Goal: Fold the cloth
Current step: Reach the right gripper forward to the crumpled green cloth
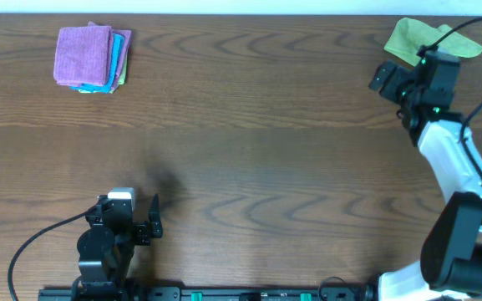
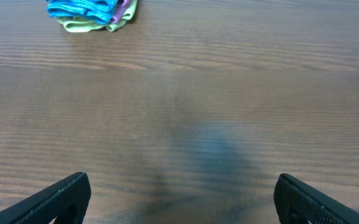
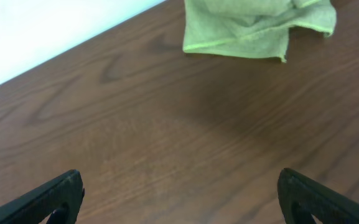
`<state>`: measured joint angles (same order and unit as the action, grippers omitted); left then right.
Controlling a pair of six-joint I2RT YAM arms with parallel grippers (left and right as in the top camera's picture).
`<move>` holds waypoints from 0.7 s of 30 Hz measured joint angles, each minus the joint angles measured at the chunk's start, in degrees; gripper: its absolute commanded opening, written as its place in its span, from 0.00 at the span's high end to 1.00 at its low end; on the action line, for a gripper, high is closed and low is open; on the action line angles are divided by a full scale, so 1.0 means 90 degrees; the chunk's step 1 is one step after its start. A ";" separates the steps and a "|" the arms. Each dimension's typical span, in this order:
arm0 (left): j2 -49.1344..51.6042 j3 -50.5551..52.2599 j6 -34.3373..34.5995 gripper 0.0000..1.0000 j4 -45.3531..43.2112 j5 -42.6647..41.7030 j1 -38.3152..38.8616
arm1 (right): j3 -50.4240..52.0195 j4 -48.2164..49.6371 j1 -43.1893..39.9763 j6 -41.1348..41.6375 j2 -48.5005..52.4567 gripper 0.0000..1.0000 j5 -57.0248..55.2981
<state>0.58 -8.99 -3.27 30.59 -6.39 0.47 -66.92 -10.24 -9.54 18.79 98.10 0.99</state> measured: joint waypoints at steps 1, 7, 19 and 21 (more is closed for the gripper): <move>0.0000 0.0000 0.0000 0.05 -0.0002 0.0000 0.0000 | -0.0090 -0.0168 -0.0005 -0.0012 0.0000 0.01 0.0000; 0.0000 0.0000 0.0000 0.05 -0.0002 0.0000 0.0000 | -0.0789 -0.1542 -0.0005 -0.0022 -0.0010 0.01 0.0000; 0.0000 0.0000 0.0000 0.05 0.0002 0.0000 0.0000 | -0.1285 0.0384 -0.0005 -0.0481 0.0367 0.02 -0.0512; 0.0000 0.0000 0.0000 0.05 0.0002 0.0000 0.0000 | -0.1345 0.0787 -0.0012 -0.0617 0.0729 0.01 -0.0697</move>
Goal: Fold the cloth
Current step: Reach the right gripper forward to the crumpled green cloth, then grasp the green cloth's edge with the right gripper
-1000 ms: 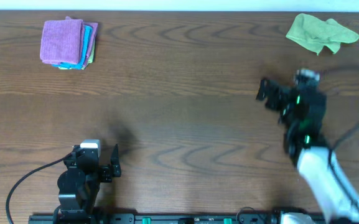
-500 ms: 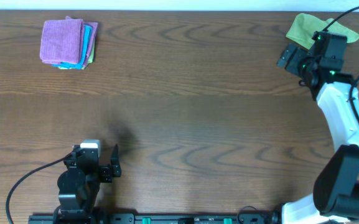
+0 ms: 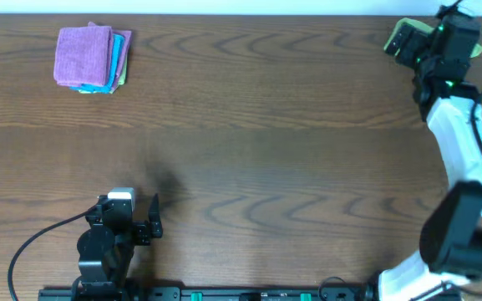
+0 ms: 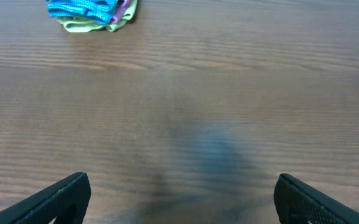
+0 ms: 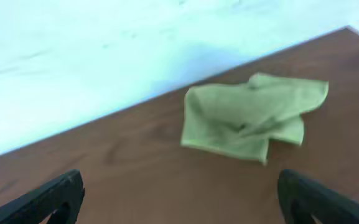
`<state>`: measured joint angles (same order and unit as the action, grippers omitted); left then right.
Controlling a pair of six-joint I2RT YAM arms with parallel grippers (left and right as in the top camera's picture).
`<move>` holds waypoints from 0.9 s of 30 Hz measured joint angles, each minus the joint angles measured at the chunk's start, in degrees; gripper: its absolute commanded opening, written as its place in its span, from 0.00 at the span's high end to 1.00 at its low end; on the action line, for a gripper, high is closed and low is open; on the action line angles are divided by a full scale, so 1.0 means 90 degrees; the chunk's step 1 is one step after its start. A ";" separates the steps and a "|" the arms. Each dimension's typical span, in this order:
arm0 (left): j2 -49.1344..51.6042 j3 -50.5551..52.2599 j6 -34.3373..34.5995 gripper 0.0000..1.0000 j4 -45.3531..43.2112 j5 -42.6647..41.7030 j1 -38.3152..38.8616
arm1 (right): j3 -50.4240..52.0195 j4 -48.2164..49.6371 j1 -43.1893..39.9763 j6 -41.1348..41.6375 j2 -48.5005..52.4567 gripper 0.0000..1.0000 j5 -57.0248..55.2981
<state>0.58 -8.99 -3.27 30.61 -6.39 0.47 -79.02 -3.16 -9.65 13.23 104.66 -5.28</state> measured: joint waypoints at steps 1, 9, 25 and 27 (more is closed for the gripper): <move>0.0000 0.0000 0.0000 0.04 0.0000 0.0000 0.0000 | -0.0022 0.0124 -0.0010 -0.0019 0.0250 0.02 -0.0143; 0.0000 0.0000 0.0000 0.05 -0.0005 0.0000 0.0000 | -0.0350 0.0838 -0.0712 0.0163 0.1863 0.04 -0.0636; 0.0000 0.0000 0.0000 0.05 -0.0005 0.0002 0.0000 | -0.1668 0.2467 -0.1651 0.0291 0.3541 0.10 -0.0223; 0.0000 0.0000 0.0000 0.05 -0.0002 0.0000 0.0000 | -0.1717 0.2514 -0.1630 0.0333 0.3847 0.11 -0.0165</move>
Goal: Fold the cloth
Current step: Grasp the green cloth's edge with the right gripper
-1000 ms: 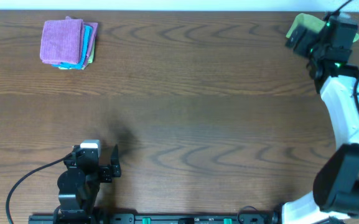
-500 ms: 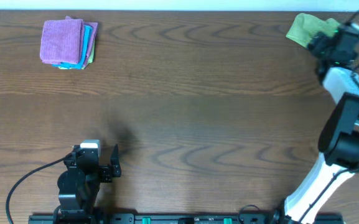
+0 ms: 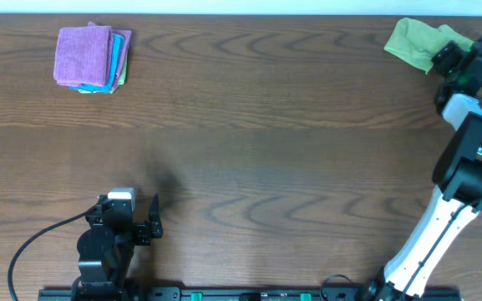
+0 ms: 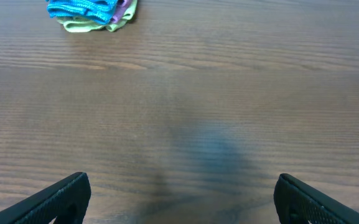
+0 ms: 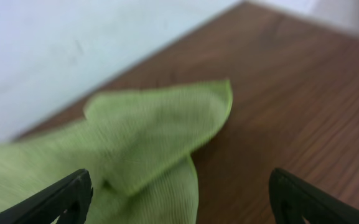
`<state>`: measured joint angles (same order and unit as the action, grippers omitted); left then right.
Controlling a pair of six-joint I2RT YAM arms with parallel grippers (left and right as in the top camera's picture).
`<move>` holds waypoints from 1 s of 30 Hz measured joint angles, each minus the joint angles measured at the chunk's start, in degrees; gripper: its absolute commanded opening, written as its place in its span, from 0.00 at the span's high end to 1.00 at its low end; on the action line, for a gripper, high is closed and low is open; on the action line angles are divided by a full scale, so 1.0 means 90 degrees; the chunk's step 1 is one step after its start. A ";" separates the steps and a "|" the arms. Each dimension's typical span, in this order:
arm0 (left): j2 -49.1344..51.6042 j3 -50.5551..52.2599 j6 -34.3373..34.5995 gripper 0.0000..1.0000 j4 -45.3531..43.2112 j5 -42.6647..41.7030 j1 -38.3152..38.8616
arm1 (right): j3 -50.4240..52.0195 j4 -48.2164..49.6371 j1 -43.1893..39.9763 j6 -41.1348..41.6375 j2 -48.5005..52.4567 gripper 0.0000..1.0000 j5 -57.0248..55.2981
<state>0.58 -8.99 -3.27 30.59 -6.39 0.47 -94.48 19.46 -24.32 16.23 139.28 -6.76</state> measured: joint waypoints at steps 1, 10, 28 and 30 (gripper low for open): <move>0.0000 0.0000 0.0000 0.05 0.0000 0.0000 0.0000 | -0.0046 0.0005 0.0012 0.0034 0.0119 0.14 0.0017; 0.0000 0.0000 0.0000 0.05 0.0000 0.0000 0.0000 | -0.0253 0.0066 0.0211 0.0306 0.0423 0.99 0.0153; 0.0000 0.0000 0.0000 0.04 0.0000 0.0000 0.0000 | -0.1503 -0.0568 0.0503 0.0583 0.0425 0.99 0.0855; 0.0000 0.0000 0.0000 0.05 -0.0002 0.0000 0.0000 | -0.1508 -0.0678 0.0612 0.0580 0.0423 0.99 0.0950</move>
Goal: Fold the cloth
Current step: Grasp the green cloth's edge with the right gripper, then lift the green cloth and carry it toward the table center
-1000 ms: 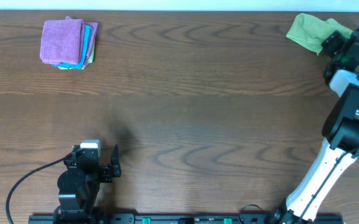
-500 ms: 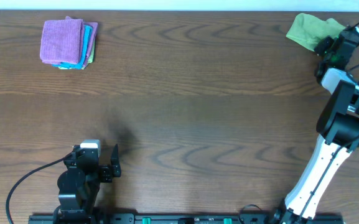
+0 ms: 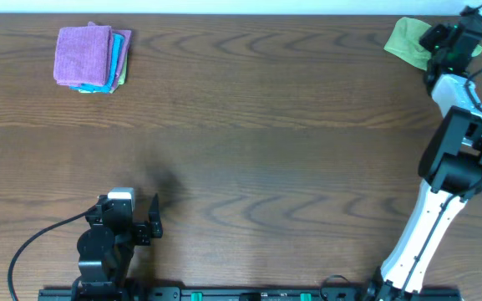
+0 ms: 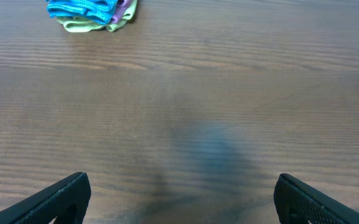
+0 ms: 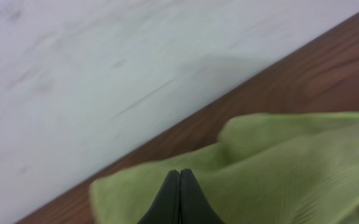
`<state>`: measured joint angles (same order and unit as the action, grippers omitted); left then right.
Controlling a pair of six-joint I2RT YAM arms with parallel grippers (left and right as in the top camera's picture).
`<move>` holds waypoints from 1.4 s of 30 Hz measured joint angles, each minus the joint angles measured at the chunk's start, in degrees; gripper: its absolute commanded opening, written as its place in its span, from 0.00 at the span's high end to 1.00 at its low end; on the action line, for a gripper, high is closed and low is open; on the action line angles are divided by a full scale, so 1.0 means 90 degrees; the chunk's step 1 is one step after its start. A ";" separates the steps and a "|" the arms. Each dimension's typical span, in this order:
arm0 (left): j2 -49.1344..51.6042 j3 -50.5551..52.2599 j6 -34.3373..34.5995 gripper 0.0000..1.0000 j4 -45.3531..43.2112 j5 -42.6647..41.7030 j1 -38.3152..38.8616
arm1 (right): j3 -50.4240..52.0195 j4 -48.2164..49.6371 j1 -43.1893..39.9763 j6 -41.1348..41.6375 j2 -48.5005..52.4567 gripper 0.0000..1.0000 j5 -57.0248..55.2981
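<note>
A crumpled green cloth (image 3: 404, 37) lies at the far right corner of the table (image 3: 266, 150); in the right wrist view the cloth (image 5: 285, 168) fills the lower part. My right gripper (image 3: 438, 37) sits at its right part, its black fingertips (image 5: 180, 172) pressed together into the fabric, shut on a fold. Near the front left edge my left gripper (image 3: 147, 219) rests low, and in its own view this gripper (image 4: 180, 182) stands wide open over bare wood.
A stack of folded cloths (image 3: 91, 57), purple on top with blue and green beneath, lies at the far left corner; its edge (image 4: 92, 12) shows in the left wrist view. A white wall (image 5: 73, 74) rises just behind the table's far edge.
My right gripper was open with the green cloth in front of it; now it is shut on the cloth. The left arm has not moved.
My right gripper stood open short of the green cloth, then nearer the far right corner with the whole cloth in view, then open close against it. Now it is shut on the fabric. The left gripper stayed open and still throughout.
</note>
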<state>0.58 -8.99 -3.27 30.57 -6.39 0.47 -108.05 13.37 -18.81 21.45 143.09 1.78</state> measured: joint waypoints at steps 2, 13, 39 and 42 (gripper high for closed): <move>0.0000 0.0000 0.0000 0.04 0.0002 0.0000 0.0000 | 0.0000 -0.0148 0.0126 -0.0063 0.0000 0.99 0.0114; 0.0000 0.0000 0.0000 0.05 0.0002 0.0000 0.0000 | 0.0000 -0.0274 0.0619 -0.0699 -0.0044 0.12 -0.0835; 0.0000 0.0000 0.0000 0.05 0.0002 0.0000 0.0000 | -0.0070 0.0561 -0.0151 -0.0520 0.0738 0.99 -0.0556; 0.0000 0.0000 0.0000 0.05 0.0002 0.0000 0.0000 | -0.0070 0.0571 -0.0151 -0.0447 0.0741 0.99 -0.0495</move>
<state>0.58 -8.99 -3.27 30.59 -6.39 0.47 -108.68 18.50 -20.16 17.43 149.75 -2.68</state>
